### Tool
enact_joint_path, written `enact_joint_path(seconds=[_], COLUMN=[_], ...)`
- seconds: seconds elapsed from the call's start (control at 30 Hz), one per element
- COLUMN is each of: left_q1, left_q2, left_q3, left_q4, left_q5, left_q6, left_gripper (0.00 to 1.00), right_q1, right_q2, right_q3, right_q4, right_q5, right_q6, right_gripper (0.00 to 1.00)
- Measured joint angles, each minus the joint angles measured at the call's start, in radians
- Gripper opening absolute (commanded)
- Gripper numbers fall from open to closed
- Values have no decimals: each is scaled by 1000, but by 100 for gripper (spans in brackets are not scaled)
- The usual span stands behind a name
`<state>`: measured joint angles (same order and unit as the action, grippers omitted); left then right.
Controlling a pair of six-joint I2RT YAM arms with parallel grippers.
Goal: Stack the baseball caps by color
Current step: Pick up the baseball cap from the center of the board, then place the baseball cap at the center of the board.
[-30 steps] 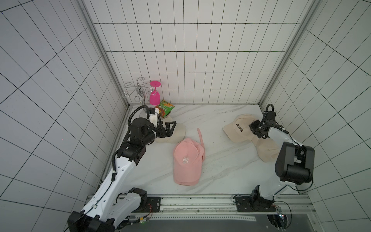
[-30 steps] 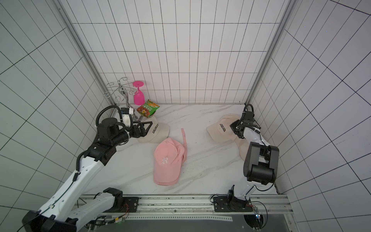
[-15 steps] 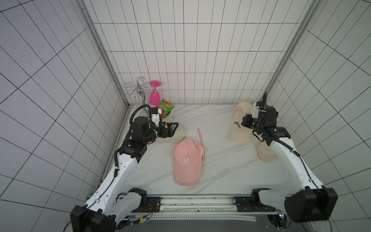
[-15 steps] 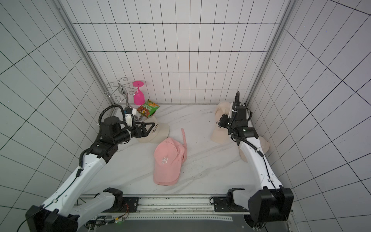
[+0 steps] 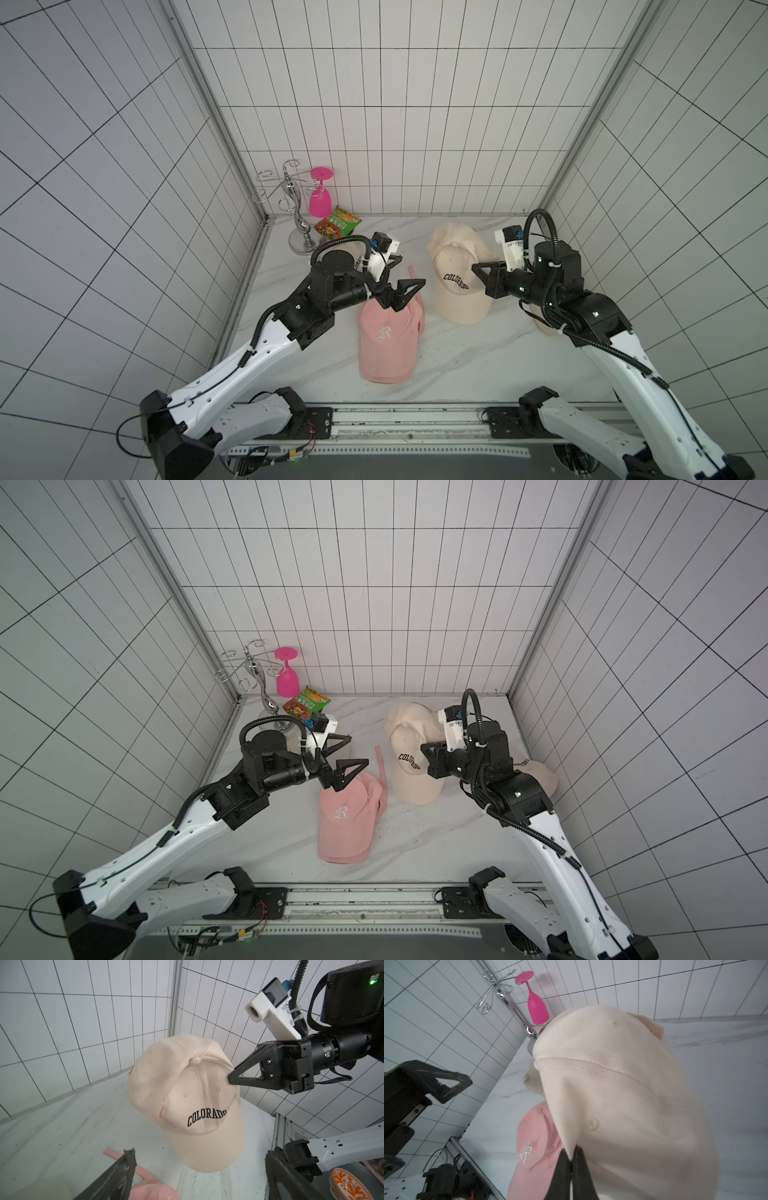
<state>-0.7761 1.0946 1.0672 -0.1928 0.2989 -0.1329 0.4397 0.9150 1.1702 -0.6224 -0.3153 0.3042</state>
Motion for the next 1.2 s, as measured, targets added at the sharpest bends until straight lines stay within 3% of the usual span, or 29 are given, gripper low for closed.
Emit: enact_joint_path(seconds=[0.13, 0.2, 0.3, 0.37, 0.43, 0.53, 0.77, 1.0, 1.2], left_q1=[-58, -69, -74, -74, -74, -74, -74, -92, -116], left_q2=[71, 103, 134, 138, 138, 134, 177, 445, 654], left_q3=[41, 40, 14, -6, -14, -17, -2, 131, 258], left_q4=[12, 14, 43, 53, 63, 73, 73, 24, -83], left_q5=[-121, -179, -245, -266, -271, -232, 6, 58, 10], left_q6=[56, 70, 86, 80, 73, 57, -34, -148, -171], left_gripper=[92, 85, 47, 17, 0, 0, 0, 0, 0], right_q1=[86, 115, 149, 158, 159, 159, 121, -195, -312], right_q2=[-46, -60, -72, -79, -86, -89, -140, -85, 26], right_q3=[-2, -4, -5, -13, -29, -46, -115, -202, -319], right_q4=[-6, -6, -6, -3, -4, -27, -82, -126, -106], right_q5=[-25, -32, -37, -36, -24, 42, 278, 290, 258], right_q6=[24, 36, 54, 60, 71, 94, 170, 236, 261], right_gripper=[0, 0, 0, 0, 0, 0, 0, 0, 0])
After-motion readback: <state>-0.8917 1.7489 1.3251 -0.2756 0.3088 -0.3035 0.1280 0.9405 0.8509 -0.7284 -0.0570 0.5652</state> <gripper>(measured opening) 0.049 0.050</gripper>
